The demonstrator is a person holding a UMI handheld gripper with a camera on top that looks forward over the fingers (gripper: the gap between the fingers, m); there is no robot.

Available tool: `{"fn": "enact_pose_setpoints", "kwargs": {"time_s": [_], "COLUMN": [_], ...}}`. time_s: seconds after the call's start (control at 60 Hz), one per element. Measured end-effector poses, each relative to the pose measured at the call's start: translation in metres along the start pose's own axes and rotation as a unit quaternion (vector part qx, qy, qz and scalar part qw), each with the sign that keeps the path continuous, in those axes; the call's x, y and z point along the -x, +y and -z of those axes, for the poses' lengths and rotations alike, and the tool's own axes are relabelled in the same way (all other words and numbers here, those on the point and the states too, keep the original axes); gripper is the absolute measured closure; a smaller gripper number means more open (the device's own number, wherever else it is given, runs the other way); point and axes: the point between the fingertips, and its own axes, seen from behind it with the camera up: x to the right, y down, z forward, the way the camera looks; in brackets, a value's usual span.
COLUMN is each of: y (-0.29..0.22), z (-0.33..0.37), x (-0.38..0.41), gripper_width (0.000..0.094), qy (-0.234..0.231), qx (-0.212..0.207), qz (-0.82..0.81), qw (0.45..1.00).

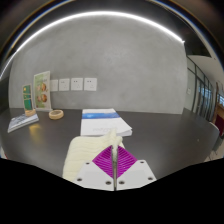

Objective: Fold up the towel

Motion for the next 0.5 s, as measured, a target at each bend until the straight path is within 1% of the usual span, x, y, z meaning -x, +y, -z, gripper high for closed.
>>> {"fn": "enact_pose_setpoints", "kwargs": {"time_s": [0.117,0.133,0.15,0.167,0.183,0.2,0.317,0.367,0.5], "y": [0.02,0.023,0.026,0.027,0.028,0.029,0.023,0.019,0.014], "z": [-0.005,-0.005,-0.005,-0.004,-0.002,0.0,0.025,0.041,0.107], "x": [-0.014,-0.014,-0.013,-0.012,-0.011,-0.011,-0.009,0.0,0.043], "gripper_width": [0.0902,0.089,0.0857,0.081,0.0706,0.0645,0.0072,0.0111,0.0106], "qy": [0.022,0.024,0.024,0.023,0.023,0.023,0.036,0.035,0.027], "qx": [0.023,0.028,0.033,0.037,0.039,0.041,0.036,0.034,0.029], "qz": [0.002,0.002,0.003,0.004,0.007,0.01,0.018,0.019,0.031], "qw": [1.0,0.999,0.999,0.999,0.999,0.999,0.999,0.999,0.999]}}
